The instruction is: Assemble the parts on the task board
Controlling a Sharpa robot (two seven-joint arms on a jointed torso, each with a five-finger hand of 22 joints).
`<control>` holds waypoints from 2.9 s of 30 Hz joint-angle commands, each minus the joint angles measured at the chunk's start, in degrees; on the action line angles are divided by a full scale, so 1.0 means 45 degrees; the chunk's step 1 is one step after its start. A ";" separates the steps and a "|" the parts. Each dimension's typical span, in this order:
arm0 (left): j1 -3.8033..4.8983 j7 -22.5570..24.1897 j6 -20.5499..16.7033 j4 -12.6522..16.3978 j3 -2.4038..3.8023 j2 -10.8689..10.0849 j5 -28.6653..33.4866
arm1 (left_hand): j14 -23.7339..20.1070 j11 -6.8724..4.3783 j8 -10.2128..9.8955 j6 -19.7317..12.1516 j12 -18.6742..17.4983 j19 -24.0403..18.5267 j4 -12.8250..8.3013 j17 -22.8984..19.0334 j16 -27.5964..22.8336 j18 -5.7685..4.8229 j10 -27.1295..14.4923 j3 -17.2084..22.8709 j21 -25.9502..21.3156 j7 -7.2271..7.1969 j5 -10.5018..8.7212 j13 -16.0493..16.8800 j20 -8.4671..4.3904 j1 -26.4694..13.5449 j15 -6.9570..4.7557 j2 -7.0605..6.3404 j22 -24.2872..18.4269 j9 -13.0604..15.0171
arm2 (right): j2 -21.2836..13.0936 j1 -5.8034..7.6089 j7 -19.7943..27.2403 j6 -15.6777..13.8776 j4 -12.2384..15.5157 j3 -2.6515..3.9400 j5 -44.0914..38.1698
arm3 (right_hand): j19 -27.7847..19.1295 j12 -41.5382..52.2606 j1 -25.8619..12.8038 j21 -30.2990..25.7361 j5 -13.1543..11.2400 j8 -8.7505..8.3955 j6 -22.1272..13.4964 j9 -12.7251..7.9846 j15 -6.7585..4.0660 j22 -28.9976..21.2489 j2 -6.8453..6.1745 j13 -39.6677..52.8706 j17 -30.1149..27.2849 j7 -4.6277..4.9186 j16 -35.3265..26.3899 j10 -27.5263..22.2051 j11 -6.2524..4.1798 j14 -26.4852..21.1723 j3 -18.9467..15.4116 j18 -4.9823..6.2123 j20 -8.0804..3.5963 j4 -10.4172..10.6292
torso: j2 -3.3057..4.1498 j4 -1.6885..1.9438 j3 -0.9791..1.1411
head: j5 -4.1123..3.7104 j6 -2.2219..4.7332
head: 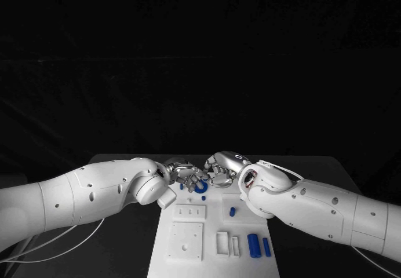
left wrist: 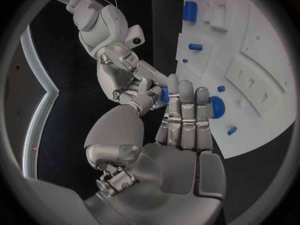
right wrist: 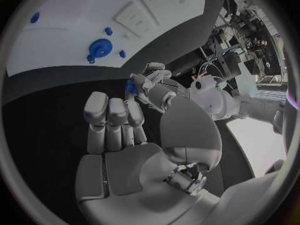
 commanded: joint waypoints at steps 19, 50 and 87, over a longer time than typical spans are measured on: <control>-0.0029 0.0064 -0.0411 -0.0005 0.0018 0.0019 -0.0171 | 0.0672 -0.0625 0.0762 0.1518 0.1055 0.0358 -0.0129 0.0236 0.1073 -0.0141 0.0863 0.0048 0.0609 -0.0812 0.0809 0.0432 -0.1183 -0.0968 -0.0544 -0.0145 -0.0026 0.0980 | -0.0037 -0.0067 -0.0059 -0.0067 0.0013 -0.0006 -0.0086 | 0.0023 -0.0014 -0.0057 -0.0039 0.0075 0.0033 0.0688 0.0322 -0.0079 0.0108 0.0033 0.0353 -0.0015 0.0058 -0.0101 -0.0028 -0.0093 0.0001 0.0063 0.1452 -0.0047 -0.0032 | 0.0005 -0.0006 0.0006 | 0.0031 -0.0048; -0.0046 -0.0372 -0.0608 -0.0033 0.0013 -0.0085 -0.2197 | 0.1107 -0.1185 0.0961 0.2537 0.2906 0.0250 -0.0554 0.0552 0.2773 -0.0327 0.1208 0.0253 0.1529 -0.1323 0.2560 0.1400 -0.1685 -0.1189 -0.1185 -0.0629 0.0030 0.2597 | -0.0934 -0.0069 0.0788 -0.1558 -0.0314 -0.0007 0.1533 | -0.0616 -0.2069 -0.1259 -0.0879 0.0791 -0.1530 -0.1958 -0.0241 0.0696 -0.0180 -0.1962 -0.1014 -0.0165 0.0933 -0.0753 -0.2438 0.0736 -0.0616 -0.1967 0.1452 0.0027 0.0846 | 0.0006 -0.0003 0.0008 | 0.0087 -0.0150; -0.1359 -0.2749 -0.2095 -0.0350 -0.0319 0.0186 -0.8039 | 0.1606 -0.1620 0.0799 0.3311 0.4685 0.0729 -0.0473 0.0584 0.4243 -0.0156 0.1442 0.0302 0.2914 -0.1715 0.3676 0.2057 -0.2170 -0.1197 -0.1675 -0.0923 0.0060 0.4313 | -0.3207 0.0200 0.2296 -0.2927 -0.0158 0.0865 0.5377 | -0.0821 -0.2068 -0.1389 -0.1329 0.3129 -0.1343 -0.1985 -0.0112 0.0703 -0.0220 -0.1615 -0.1825 -0.0290 0.0928 -0.0974 -0.2587 0.0733 -0.0766 -0.3368 0.1452 0.0217 0.1338 | -0.0040 0.0038 0.0090 | 0.0267 -0.0830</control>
